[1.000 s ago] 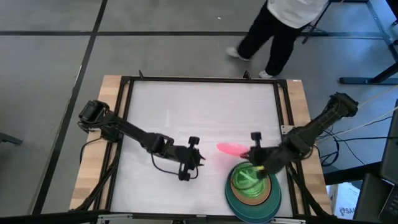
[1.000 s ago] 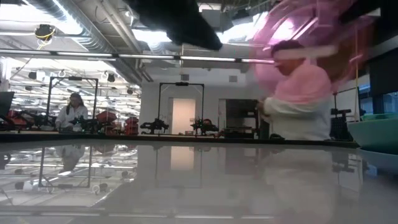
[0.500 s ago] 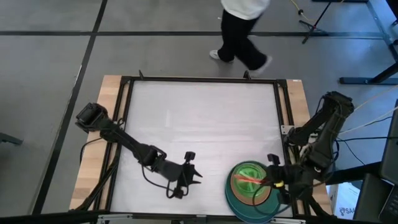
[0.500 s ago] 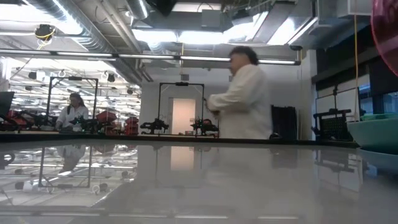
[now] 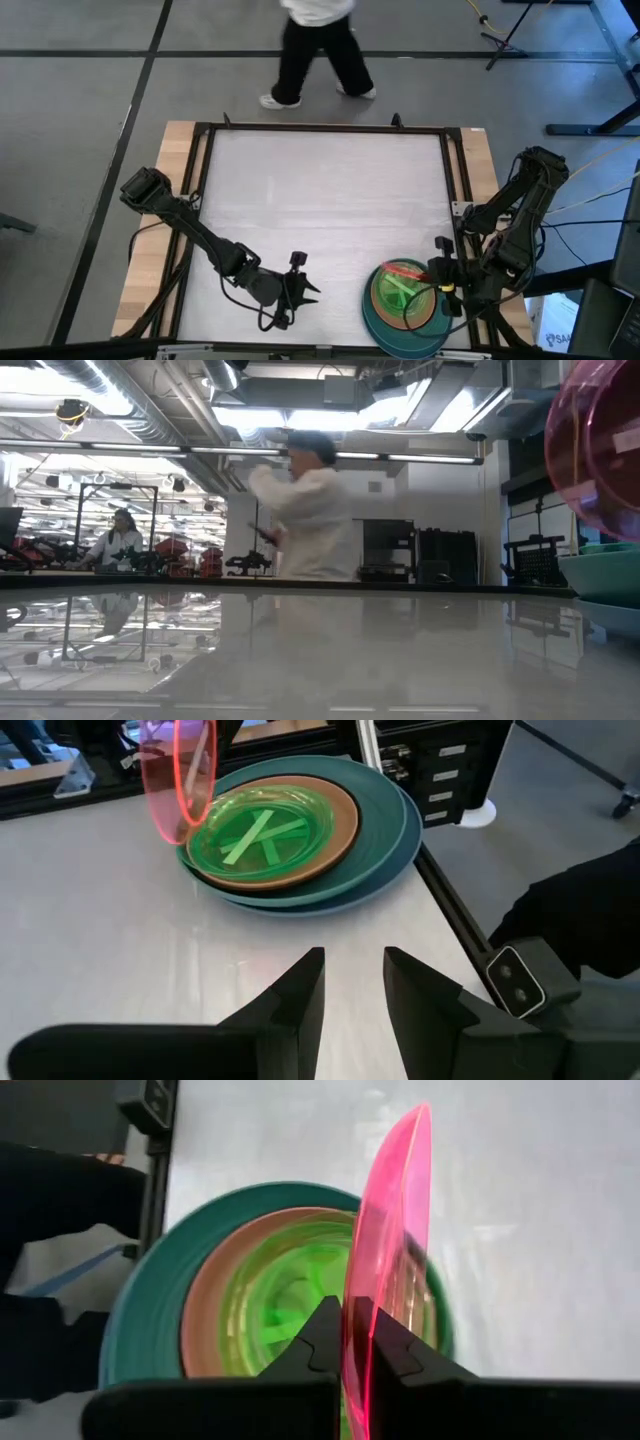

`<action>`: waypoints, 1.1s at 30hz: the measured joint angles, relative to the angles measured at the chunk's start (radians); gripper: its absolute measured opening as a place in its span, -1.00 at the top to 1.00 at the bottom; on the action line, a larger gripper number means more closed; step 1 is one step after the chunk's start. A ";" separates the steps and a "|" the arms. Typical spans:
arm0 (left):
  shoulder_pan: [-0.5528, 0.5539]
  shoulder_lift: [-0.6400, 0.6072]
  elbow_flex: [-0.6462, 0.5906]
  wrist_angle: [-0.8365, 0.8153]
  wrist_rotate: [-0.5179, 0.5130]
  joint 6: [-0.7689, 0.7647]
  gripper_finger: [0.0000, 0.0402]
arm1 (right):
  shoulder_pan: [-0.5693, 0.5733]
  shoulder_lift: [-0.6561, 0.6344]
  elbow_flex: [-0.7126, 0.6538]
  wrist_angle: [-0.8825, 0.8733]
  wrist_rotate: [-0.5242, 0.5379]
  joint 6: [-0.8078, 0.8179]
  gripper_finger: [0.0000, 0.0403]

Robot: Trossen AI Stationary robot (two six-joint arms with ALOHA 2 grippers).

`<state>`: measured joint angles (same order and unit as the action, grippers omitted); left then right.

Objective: Stack plastic plates
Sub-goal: Stack the pink plate on top the light green plate

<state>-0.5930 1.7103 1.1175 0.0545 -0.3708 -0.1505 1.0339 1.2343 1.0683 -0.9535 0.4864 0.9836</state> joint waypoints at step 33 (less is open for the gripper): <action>0.012 0.000 0.000 0.005 -0.015 0.023 0.51 | 0.000 0.010 -0.079 0.088 -0.128 0.040 0.96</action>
<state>-0.5808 1.7107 1.1175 0.0597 -0.3855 -0.1280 1.0340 1.2447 0.9890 -0.8653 0.3588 1.0238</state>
